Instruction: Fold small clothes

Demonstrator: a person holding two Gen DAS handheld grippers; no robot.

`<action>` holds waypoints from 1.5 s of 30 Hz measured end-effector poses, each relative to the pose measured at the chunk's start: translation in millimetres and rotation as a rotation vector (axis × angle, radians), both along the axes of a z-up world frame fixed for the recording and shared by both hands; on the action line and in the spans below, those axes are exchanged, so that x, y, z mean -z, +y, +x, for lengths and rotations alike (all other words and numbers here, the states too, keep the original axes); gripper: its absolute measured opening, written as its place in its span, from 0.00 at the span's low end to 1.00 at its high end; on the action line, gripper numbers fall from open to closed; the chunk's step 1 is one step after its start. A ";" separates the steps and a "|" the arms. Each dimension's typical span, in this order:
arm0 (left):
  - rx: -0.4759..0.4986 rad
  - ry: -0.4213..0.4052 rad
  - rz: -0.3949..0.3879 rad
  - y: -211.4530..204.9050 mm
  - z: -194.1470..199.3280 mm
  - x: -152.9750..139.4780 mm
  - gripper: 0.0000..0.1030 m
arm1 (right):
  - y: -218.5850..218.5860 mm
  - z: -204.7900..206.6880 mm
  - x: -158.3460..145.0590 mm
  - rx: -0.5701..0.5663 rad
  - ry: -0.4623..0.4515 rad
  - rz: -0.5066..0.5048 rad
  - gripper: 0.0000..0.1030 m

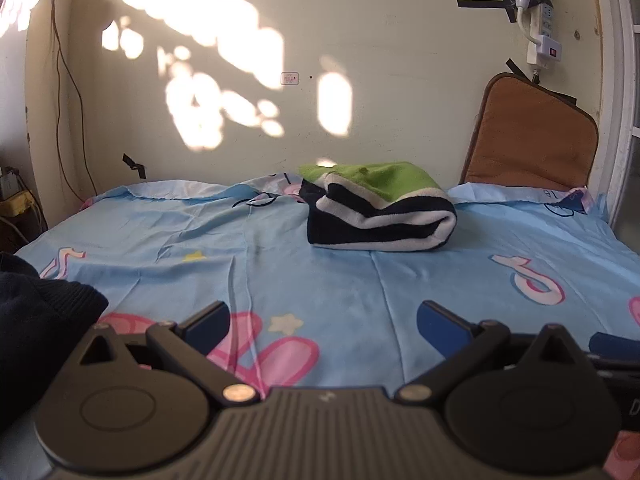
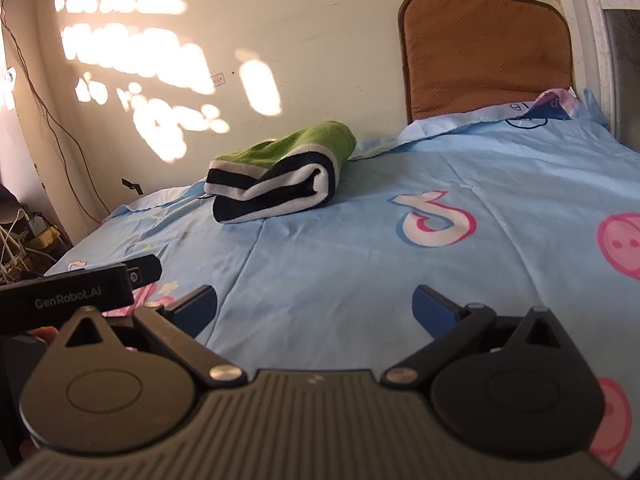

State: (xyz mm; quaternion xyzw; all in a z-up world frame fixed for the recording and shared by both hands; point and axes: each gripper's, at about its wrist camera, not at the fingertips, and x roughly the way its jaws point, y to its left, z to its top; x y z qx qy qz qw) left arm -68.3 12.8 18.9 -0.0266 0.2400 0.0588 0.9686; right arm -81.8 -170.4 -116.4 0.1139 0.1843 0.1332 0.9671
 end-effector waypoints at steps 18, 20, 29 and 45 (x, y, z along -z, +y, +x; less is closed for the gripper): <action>-0.042 0.070 0.034 -6.0 -12.4 10.1 1.00 | 6.4 -14.6 5.2 -0.039 0.015 -0.009 1.00; -0.041 0.073 0.035 -5.8 -12.1 11.1 1.00 | 5.9 -13.8 5.7 -0.045 0.018 -0.008 1.00; -0.025 0.101 0.028 -4.8 -3.7 14.8 1.00 | 3.9 -9.0 8.0 -0.041 0.031 0.001 1.00; -0.018 0.126 0.038 -3.9 6.6 19.8 1.00 | -0.7 -2.5 11.3 -0.030 0.058 0.024 1.00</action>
